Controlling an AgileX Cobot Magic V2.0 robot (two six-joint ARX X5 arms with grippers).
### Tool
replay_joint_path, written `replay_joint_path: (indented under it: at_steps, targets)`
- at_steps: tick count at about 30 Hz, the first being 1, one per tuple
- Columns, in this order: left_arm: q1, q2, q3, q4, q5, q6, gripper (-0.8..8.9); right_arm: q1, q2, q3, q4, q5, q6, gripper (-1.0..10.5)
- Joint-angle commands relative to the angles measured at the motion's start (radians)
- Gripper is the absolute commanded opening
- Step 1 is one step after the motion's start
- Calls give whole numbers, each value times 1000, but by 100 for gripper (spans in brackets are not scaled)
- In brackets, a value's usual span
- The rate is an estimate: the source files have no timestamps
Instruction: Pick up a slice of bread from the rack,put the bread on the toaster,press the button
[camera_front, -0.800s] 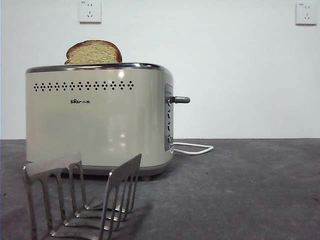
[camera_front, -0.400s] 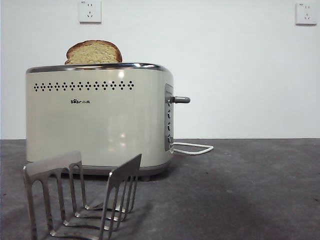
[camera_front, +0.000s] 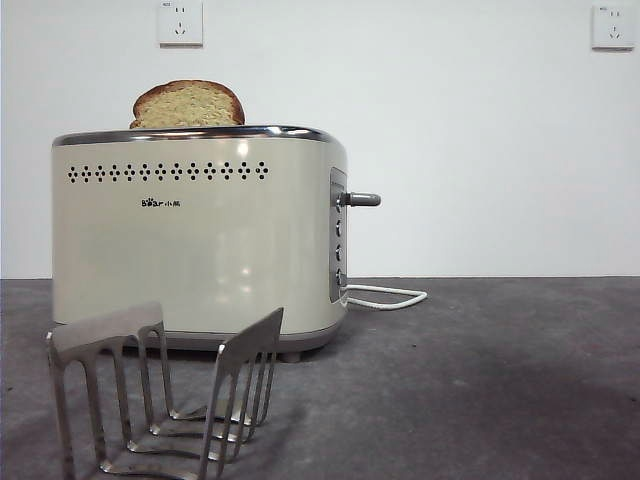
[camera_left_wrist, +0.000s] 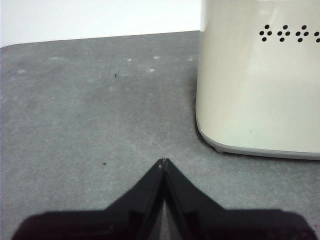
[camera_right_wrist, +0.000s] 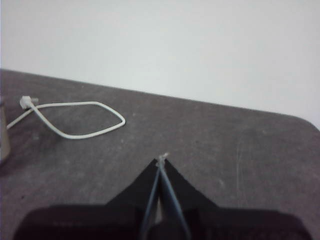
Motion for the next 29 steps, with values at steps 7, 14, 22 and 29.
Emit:
replay_joint_path:
  at_steps: [7,14,22,29]
  targets:
    - [2,0,-11,11,1,-10,-3,0,-129,-128,-100,113,85,1]
    - [2,0,-11,11,1,-10,-3,0,-128,-128,-141,198,108,1]
    - [2,0,-11,11,1,-10,-3,0,-128,-128,-141,190,108,1]
    - [2,0,-11,11,1,-10,-3,0,-128,-128,-141,190,108,1]
